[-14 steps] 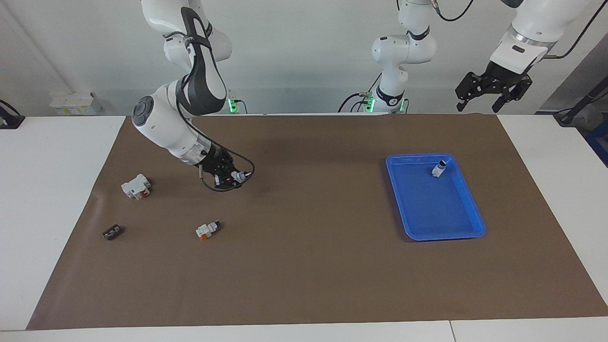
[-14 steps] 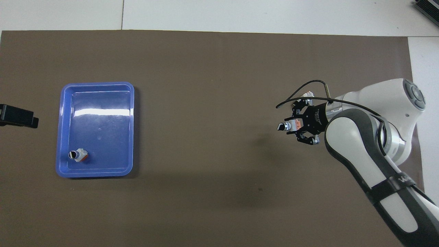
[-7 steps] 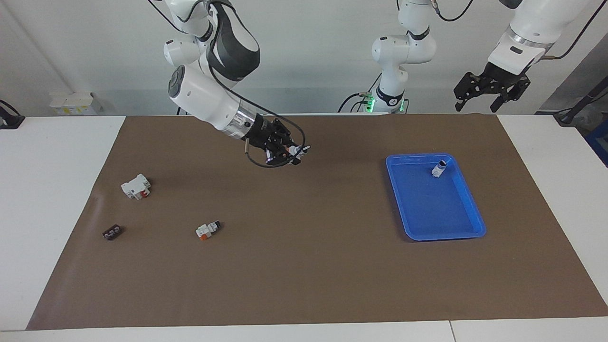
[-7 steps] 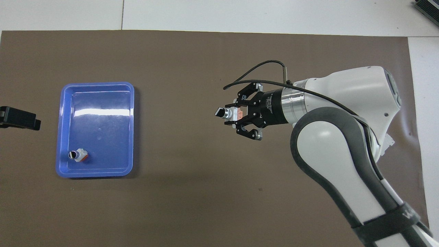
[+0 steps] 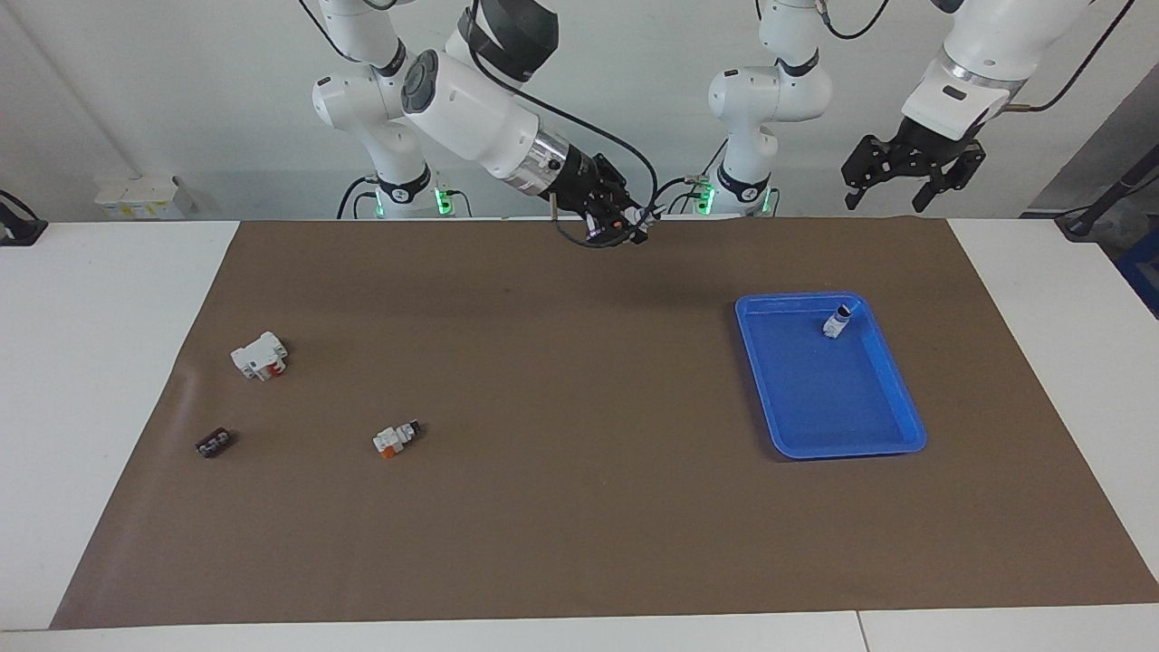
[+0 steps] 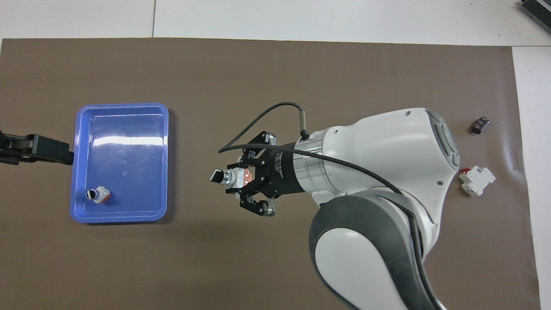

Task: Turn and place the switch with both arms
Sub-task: 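Lift the switch with the right gripper while the left gripper approaches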

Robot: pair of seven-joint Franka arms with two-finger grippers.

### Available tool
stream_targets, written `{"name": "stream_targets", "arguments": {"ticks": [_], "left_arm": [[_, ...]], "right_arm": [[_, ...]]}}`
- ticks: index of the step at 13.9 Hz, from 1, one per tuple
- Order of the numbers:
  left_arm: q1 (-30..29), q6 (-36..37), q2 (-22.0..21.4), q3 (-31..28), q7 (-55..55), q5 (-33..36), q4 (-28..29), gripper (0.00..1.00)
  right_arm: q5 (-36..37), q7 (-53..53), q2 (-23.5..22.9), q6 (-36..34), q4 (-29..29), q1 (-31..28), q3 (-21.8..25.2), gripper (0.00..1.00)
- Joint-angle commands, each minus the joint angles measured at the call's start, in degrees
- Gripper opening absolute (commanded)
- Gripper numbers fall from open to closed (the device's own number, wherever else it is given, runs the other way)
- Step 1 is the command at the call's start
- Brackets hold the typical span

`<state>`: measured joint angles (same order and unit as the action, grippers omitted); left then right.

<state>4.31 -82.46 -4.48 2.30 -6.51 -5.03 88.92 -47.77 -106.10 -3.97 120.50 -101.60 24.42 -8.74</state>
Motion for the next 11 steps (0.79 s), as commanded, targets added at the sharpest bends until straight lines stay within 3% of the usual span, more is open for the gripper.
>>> {"name": "stream_targets", "arguments": {"ticks": [1,4,11], "left_arm": [[1.4,-1.1,-1.2,0.6,-16.5,-5.0,1.3,1.0],[1.6,-1.6,-1.4,2.0,-38.2,-11.0,1.5,1.0],[1.6,-2.7,-1.5,5.8,-83.6,-15.0,1.5,0.99]], "right_arm": [[3.1,-0.5,0.3,0.4,0.7,1.9,-0.2,0.0],[3.3,-0.5,0.5,0.4,0.3,2.2,-0.4,0.0],[3.5,-0.4,0.5,0.4,0.3,2.2,-0.4,0.0]]}}
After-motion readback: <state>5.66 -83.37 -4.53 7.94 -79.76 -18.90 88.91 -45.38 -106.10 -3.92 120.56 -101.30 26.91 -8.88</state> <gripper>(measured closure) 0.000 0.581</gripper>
